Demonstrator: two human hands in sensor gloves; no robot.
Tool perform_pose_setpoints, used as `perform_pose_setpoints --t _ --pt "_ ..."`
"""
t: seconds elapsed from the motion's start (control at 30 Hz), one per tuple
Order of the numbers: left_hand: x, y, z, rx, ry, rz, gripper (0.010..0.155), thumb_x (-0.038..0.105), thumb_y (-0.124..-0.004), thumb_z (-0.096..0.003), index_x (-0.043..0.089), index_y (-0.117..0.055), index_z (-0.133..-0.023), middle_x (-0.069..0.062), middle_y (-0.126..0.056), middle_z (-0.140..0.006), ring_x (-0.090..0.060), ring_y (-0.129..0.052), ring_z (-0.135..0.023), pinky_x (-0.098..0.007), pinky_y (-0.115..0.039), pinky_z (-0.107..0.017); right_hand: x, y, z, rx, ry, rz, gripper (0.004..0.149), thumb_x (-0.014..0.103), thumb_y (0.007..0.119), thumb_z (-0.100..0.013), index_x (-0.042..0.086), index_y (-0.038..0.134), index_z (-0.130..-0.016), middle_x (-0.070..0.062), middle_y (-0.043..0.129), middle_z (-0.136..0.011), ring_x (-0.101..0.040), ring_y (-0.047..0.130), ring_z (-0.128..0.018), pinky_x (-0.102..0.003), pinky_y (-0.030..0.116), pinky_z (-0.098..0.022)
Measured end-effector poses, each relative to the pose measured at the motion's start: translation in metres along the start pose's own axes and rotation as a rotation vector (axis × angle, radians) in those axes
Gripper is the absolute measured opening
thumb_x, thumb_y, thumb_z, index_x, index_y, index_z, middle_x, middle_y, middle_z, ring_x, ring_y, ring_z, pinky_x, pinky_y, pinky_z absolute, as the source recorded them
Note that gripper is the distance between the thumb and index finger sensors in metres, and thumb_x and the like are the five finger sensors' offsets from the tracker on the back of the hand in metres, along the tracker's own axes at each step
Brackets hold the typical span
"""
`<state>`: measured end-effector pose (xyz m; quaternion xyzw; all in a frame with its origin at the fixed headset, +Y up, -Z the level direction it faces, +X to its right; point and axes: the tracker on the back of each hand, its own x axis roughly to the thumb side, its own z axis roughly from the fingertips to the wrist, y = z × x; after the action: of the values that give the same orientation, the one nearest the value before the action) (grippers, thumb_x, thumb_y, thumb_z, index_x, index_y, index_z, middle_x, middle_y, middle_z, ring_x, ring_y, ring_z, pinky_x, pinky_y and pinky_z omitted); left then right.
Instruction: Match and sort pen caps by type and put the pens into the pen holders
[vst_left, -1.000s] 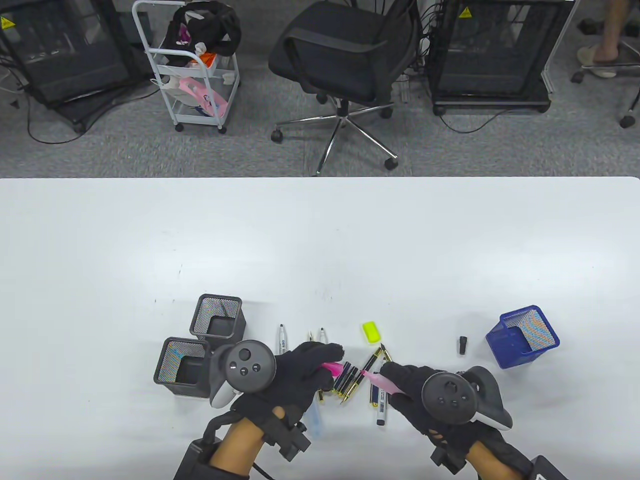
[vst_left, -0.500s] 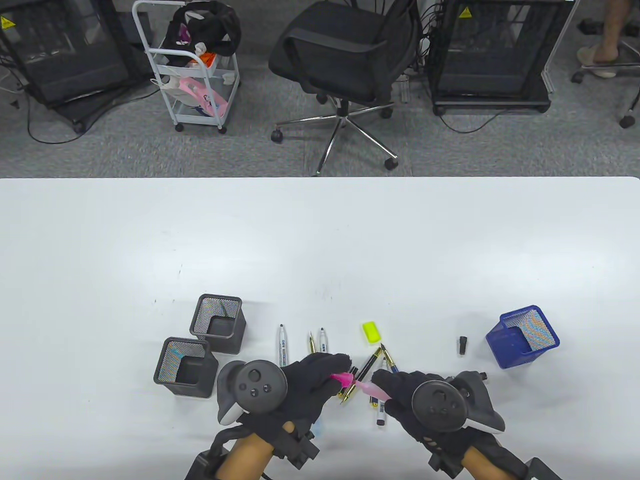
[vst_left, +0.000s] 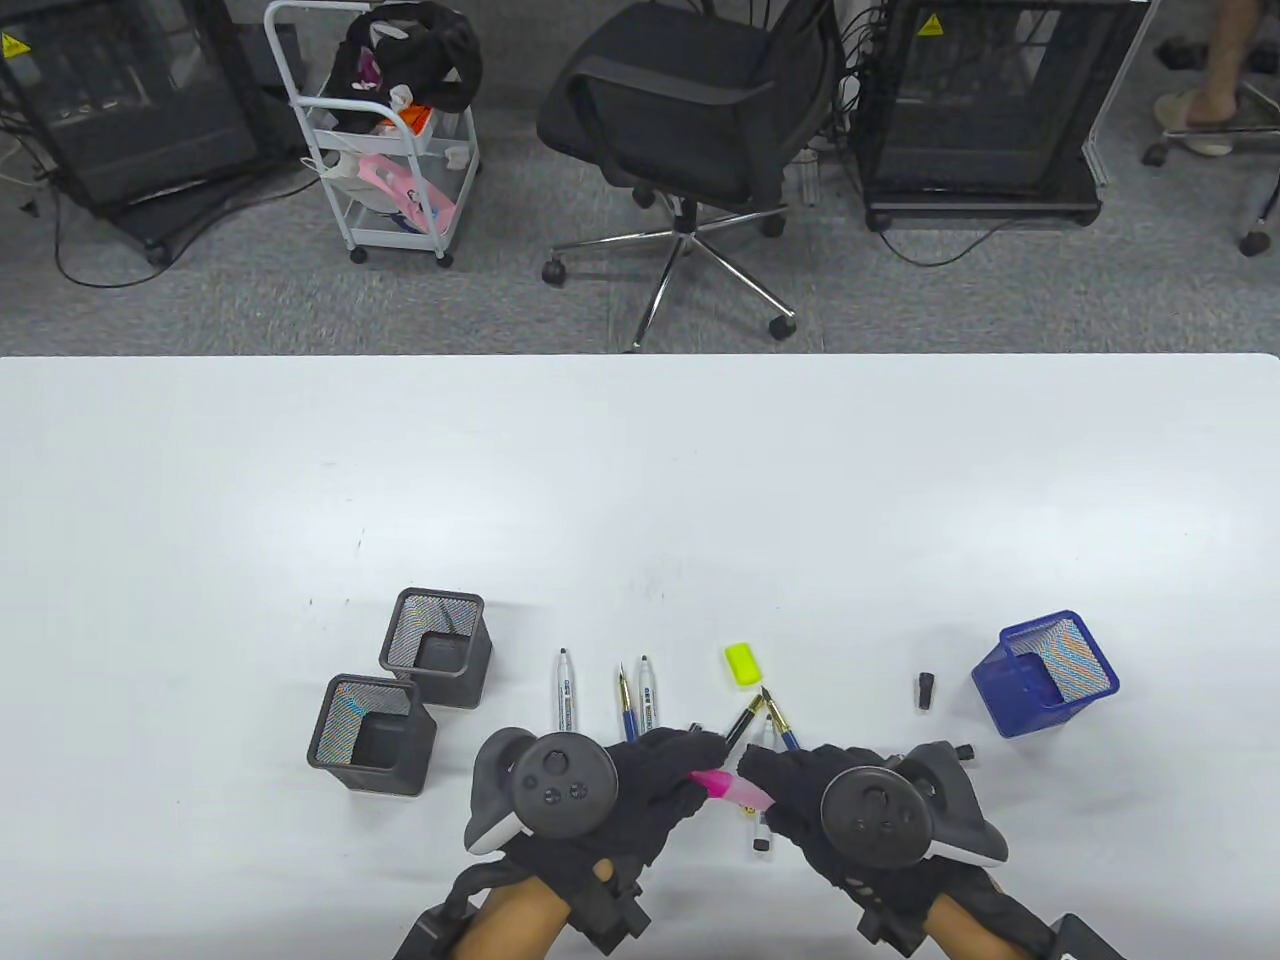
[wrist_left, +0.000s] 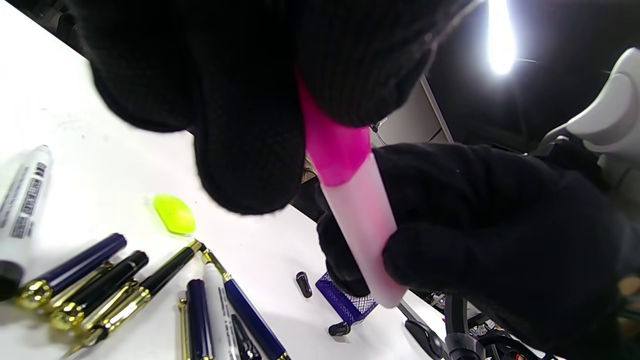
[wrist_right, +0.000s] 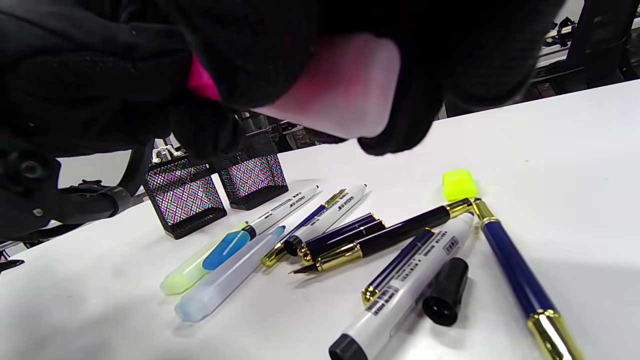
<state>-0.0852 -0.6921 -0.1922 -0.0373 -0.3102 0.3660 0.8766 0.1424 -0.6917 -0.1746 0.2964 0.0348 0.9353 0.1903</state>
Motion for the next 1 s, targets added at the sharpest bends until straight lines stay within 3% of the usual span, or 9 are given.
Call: perform_pose_setpoints --t 0.17,0.4,0.5,0.6,0.8,1.0 --pt "0.004 0.001 0.000 0.034 -0.015 -0.006 0.046 0.023 -0.090 -0.0407 0.012 -0.093 -0.085 -0.026 -0.103 -0.075 -0.024 -0.121 -0.042 -0.056 -0.092 -0.052 0.002 -0.001 -0.001 -0.016 -0.002 -0.021 0.053 0.026 0.081 -0.037 0.010 0.079 -0.088 -0.017 0.099 -0.074 -0.034 0.104 -0.057 -0.050 0.086 -0.048" --pt "0.013 0.005 0.002 0.121 -0.028 -0.015 0.044 0.021 -0.086 -0.0384 0.011 -0.097 -0.080 -0.026 -0.105 -0.068 -0.023 -0.120 -0.035 -0.055 -0.092 -0.054 0.008 -0.008 -0.001 -0.122 0.011 -0.119 0.051 0.024 0.079 -0.034 0.006 0.085 -0.081 -0.020 0.104 -0.064 -0.036 0.105 -0.048 -0.051 0.087 -0.044" --pt "0.013 0.004 0.002 0.081 -0.039 -0.037 0.045 0.021 -0.087 -0.0390 0.011 -0.096 -0.081 -0.027 -0.104 -0.070 -0.023 -0.120 -0.036 -0.056 -0.091 -0.054 0.008 -0.005 -0.003 -0.075 0.010 -0.063 0.050 0.026 0.081 -0.035 0.008 0.084 -0.082 -0.018 0.103 -0.067 -0.035 0.106 -0.052 -0.050 0.087 -0.045" --pt "0.012 0.004 0.002 0.077 0.001 -0.057 0.045 0.024 -0.089 -0.0403 0.010 -0.095 -0.083 -0.027 -0.105 -0.069 -0.022 -0.121 -0.036 -0.056 -0.092 -0.052 0.011 -0.001 -0.004 -0.117 0.008 0.060 0.052 0.032 0.085 -0.036 0.009 0.082 -0.084 -0.015 0.101 -0.072 -0.034 0.107 -0.058 -0.050 0.088 -0.046" --pt "0.003 0.006 0.002 0.098 0.101 0.109 0.046 0.028 -0.091 -0.0430 0.007 -0.094 -0.084 -0.027 -0.106 -0.066 -0.023 -0.120 -0.033 -0.059 -0.092 -0.047 0.023 -0.006 0.002 -0.251 -0.020 0.199 0.068 0.039 0.094 -0.034 0.009 0.071 -0.091 -0.016 0.092 -0.082 -0.036 0.101 -0.068 -0.052 0.084 -0.051" --pt "0.006 0.005 0.002 0.098 0.118 0.062 0.047 0.032 -0.094 -0.0431 0.005 -0.095 -0.082 -0.026 -0.107 -0.063 -0.023 -0.120 -0.031 -0.059 -0.092 -0.045 0.032 -0.008 0.004 -0.284 -0.063 0.229 0.072 0.039 0.095 -0.034 0.010 0.067 -0.094 -0.017 0.089 -0.085 -0.036 0.098 -0.071 -0.051 0.084 -0.052"
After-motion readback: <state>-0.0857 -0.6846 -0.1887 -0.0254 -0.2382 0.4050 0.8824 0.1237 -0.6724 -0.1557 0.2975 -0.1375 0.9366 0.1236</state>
